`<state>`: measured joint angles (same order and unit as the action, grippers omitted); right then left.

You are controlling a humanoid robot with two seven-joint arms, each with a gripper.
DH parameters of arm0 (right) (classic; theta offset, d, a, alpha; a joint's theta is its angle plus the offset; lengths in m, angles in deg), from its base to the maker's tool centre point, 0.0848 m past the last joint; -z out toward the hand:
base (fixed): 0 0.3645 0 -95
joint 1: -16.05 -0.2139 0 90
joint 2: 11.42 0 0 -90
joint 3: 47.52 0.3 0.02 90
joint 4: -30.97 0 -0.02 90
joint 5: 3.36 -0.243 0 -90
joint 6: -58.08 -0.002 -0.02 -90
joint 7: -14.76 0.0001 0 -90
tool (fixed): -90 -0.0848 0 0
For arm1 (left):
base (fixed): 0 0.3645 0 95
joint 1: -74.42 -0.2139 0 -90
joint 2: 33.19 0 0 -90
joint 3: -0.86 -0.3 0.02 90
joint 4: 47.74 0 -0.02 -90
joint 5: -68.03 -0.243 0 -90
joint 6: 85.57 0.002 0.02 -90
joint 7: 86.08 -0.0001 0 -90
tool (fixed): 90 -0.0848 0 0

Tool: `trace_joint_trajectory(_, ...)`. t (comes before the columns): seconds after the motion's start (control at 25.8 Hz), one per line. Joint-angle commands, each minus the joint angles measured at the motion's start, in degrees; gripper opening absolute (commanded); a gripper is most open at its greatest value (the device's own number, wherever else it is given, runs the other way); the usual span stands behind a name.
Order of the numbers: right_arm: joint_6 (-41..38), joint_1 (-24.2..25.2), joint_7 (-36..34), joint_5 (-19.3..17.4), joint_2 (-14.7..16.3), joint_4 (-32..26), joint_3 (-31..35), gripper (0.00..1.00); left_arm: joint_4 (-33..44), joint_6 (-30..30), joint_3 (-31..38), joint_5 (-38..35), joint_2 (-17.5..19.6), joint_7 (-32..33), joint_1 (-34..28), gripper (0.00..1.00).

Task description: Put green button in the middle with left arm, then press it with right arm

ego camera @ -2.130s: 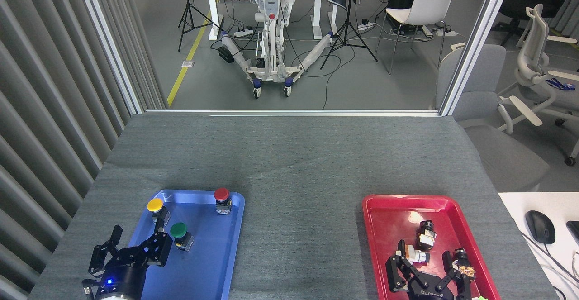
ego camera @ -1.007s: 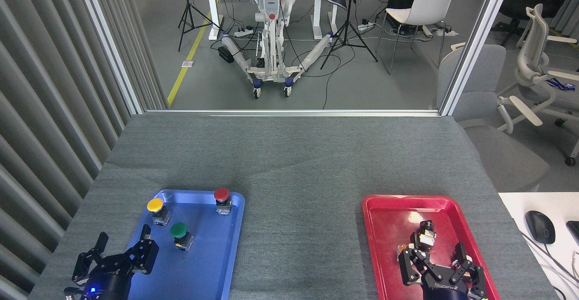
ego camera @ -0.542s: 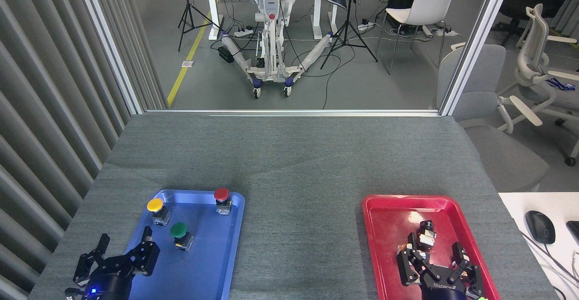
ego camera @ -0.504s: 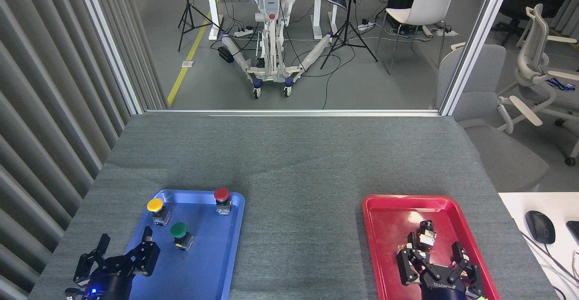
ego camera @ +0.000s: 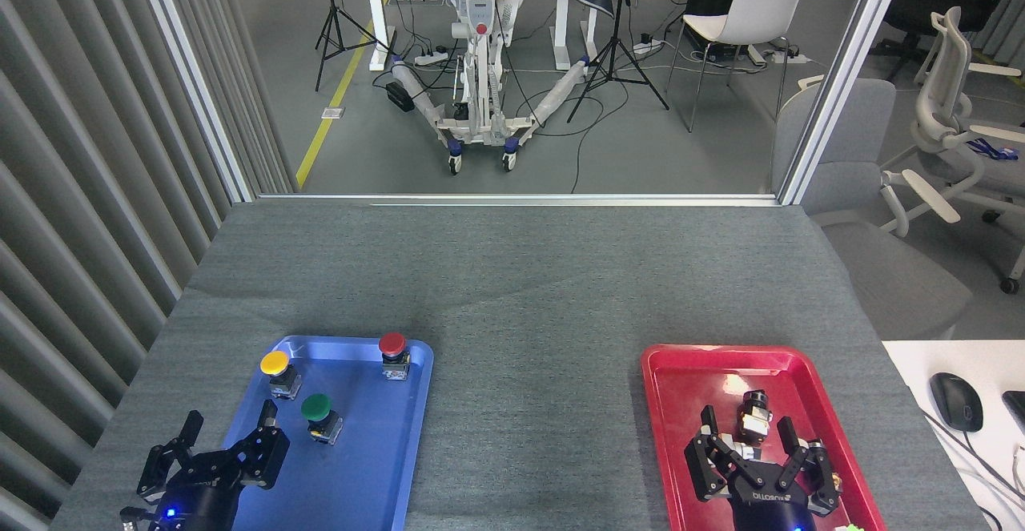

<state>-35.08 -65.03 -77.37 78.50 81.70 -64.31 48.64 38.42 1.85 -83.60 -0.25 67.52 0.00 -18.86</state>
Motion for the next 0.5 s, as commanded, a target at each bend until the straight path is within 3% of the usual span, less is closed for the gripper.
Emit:
trace_joint_trajectory(0.0,-0.97,0.04,0.11,0.23,0.31,-0.26,-0.27,1.0,-0.03,-0.06,0.0,-0.01,0.01,-0.13,-0.06,1.0)
trace_joint_trajectory(0.46,-2.64,-0.05,0.11,2.43,1.46,-0.26,-0.45,1.0,-0.03,0.11,0.0,-0.01,-0.08,-0.13,-0.15,1.0)
